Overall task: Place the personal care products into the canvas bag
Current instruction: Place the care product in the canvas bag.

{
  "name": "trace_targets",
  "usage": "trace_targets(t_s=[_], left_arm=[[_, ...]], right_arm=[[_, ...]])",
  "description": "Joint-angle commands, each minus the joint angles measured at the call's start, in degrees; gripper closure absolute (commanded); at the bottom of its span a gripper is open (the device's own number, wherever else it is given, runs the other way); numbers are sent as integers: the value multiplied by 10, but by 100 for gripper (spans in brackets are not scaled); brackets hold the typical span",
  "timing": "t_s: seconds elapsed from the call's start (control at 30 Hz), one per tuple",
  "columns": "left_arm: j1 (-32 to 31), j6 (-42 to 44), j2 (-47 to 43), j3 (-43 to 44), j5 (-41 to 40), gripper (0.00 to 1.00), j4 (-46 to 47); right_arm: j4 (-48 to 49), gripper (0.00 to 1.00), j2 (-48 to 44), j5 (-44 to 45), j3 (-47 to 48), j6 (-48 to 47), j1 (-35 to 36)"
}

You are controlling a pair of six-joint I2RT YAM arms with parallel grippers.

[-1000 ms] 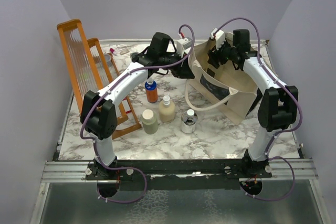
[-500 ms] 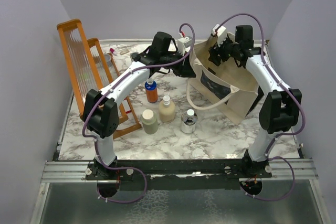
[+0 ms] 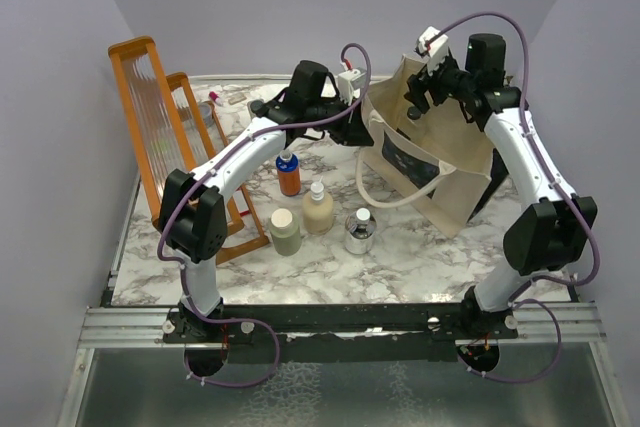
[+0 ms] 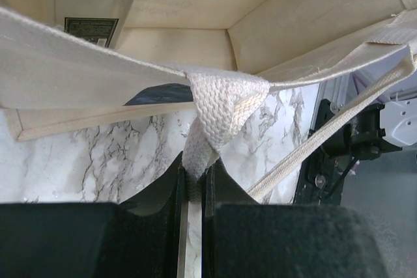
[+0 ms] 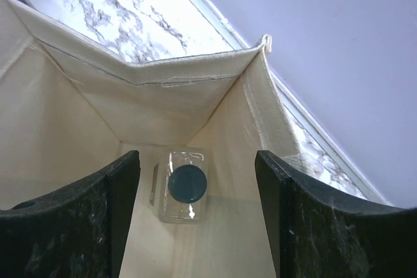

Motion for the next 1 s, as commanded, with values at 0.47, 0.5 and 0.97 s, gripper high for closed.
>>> trace_targets(t_s=[0.47,0.5,0.97], left_arm=[[13,76,-35,71,-22,32,-46],[16,88,-44,71,-28,29,-53],[211,108,-133,30,-262,18,-61]], right_arm=[[-28,29,-110,-87,45,99,-2],[-23,29,-112,-96,46,108,-2],[-3,28,-76,-86,105,163,115]])
